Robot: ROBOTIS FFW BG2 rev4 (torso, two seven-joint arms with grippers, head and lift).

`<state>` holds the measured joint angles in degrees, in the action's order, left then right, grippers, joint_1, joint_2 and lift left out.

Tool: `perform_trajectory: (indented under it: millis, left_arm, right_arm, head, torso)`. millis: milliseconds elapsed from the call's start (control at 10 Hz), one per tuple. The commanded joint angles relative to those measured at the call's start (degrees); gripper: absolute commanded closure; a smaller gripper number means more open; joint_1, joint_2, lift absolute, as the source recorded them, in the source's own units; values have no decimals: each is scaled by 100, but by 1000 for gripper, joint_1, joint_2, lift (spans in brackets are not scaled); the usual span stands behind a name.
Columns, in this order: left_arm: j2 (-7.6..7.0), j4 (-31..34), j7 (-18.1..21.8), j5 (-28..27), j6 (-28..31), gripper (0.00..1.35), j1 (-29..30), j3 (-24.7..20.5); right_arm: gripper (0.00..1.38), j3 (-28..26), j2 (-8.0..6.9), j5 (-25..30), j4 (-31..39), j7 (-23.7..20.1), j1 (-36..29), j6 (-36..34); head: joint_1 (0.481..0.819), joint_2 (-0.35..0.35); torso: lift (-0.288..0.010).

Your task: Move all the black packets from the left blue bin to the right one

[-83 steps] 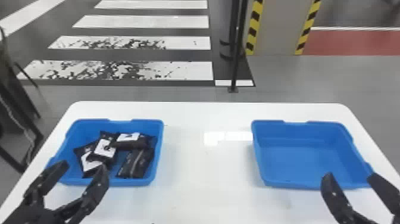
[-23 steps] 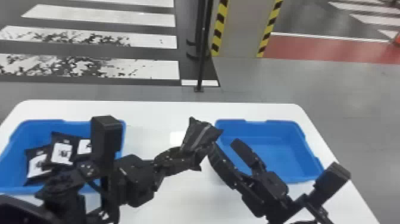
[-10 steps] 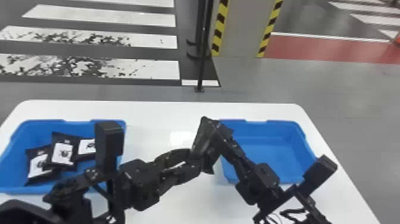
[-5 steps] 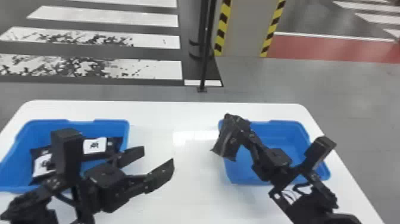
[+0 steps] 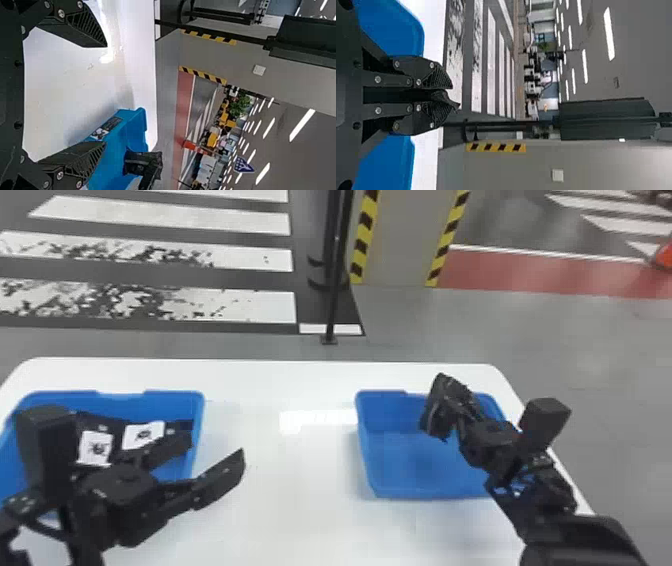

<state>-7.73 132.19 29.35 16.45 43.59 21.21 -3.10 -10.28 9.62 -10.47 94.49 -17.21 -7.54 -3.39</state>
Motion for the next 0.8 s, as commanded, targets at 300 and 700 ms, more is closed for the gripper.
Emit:
perform_trajectory:
  millis: [300, 700]
  left_arm:
    - [-9, 21, 9, -171, 56, 180, -167, -570]
    - [-176, -260, 0, -868, 956, 177, -813, -1175]
  right_arm:
    - [124, -251, -259, 53, 1780, 33, -1665, 86]
    - [127, 217, -496, -495, 3130, -72, -2959, 86]
  head:
    - [695, -210]
    - [695, -38]
  torso:
    - [-140]
    - [-140]
